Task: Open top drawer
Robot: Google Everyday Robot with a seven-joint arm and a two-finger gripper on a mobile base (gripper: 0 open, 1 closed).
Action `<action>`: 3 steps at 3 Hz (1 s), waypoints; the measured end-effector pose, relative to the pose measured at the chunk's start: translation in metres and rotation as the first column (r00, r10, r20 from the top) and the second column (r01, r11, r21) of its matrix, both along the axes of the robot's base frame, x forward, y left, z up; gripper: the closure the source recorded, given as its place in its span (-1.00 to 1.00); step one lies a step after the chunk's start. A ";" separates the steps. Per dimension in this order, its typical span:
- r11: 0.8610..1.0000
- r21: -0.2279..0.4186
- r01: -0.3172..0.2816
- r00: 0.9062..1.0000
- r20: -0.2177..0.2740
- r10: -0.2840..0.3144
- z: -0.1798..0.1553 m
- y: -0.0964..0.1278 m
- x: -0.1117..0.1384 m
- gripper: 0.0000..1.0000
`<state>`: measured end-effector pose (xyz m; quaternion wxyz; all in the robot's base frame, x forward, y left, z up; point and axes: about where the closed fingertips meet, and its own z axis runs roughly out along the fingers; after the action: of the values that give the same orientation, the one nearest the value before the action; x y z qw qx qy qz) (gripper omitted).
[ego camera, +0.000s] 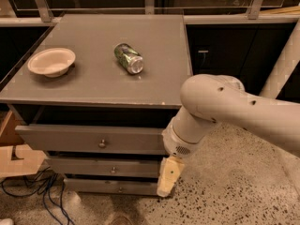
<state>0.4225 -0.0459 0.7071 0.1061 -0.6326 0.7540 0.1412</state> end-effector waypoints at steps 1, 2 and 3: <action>1.000 0.011 0.007 1.000 -0.010 -0.007 0.006 -0.003 -0.008 -1.00; 1.000 0.000 0.006 0.999 0.036 -0.006 0.002 0.007 0.007 -1.00; 1.000 -0.018 0.008 0.997 0.071 -0.006 -0.008 0.023 0.028 -1.00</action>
Offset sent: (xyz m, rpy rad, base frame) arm 0.0130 0.0118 0.0008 -0.0037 -0.0670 -0.0058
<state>0.4504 -0.0225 0.6986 0.1277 -0.6355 0.7533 0.1114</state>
